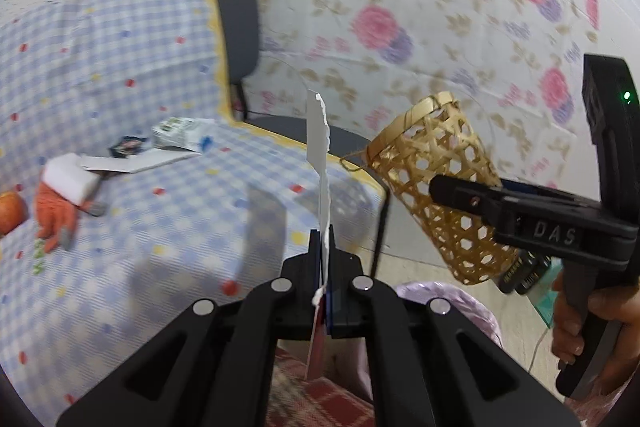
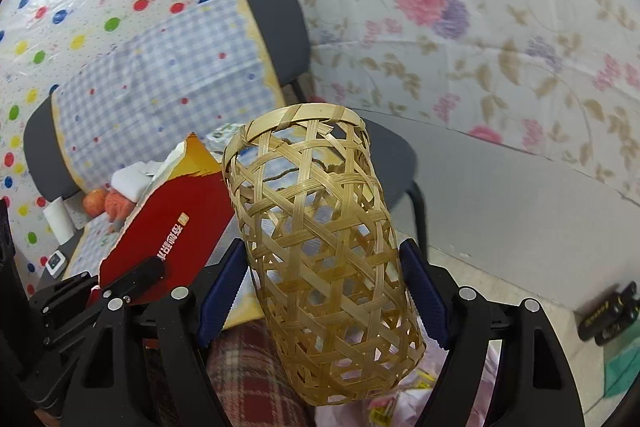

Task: Collect trash
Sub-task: 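Carry the red box and bamboo basket to the pink bin and open both tools, then move both tools from the pink bin back over the chair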

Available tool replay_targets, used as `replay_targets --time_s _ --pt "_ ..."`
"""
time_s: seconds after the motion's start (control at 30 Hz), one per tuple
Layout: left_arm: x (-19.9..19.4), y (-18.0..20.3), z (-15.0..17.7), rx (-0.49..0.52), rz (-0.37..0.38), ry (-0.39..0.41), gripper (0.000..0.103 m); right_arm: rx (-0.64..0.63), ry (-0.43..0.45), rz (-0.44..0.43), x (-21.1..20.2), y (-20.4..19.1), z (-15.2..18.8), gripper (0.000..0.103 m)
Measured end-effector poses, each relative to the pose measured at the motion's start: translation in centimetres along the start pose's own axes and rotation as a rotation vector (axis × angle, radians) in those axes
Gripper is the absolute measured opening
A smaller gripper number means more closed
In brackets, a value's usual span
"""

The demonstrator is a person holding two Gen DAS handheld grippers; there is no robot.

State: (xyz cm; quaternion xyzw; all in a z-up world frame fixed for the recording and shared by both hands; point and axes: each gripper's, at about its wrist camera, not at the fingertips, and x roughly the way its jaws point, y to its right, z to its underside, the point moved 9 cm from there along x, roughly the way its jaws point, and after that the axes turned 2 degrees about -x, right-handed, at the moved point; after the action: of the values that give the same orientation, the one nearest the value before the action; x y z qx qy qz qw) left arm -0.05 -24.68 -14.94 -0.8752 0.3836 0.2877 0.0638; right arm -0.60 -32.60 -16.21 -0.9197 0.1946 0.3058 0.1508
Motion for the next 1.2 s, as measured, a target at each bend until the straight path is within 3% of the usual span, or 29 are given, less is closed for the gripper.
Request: replay_targets --time_s 0.27,0.53,0.57,0.6,0.67,1.2 --pt "2.6 5.3 3.2 0.069 0.102 -0.089 0.0 0.091 -0.035 0.116 -2.3 6.0 4.1 0.077" --pt "4.4 8.7 4.5 0.129 0.153 -0.153 0.002 0.162 -0.059 0.149 -3.1 9.2 6.4 0.08" --pt "4.6 8.9 4.6 0.132 0.156 -0.164 0.013 0.176 -0.062 0.153 -3.1 9.6 6.5 0.081" --pt "4.8 8.9 4.7 0.131 0.153 -0.177 0.039 0.187 -0.062 0.154 -3.1 9.9 6.6 0.082" --pt "4.7 8.6 4.6 0.116 0.149 -0.175 0.062 0.21 -0.052 0.152 -3.3 10.5 6.5 0.085" --pt "3.5 5.1 2.7 0.082 0.06 -0.122 0.062 0.159 -0.053 0.117 -2.2 8.7 5.5 0.085"
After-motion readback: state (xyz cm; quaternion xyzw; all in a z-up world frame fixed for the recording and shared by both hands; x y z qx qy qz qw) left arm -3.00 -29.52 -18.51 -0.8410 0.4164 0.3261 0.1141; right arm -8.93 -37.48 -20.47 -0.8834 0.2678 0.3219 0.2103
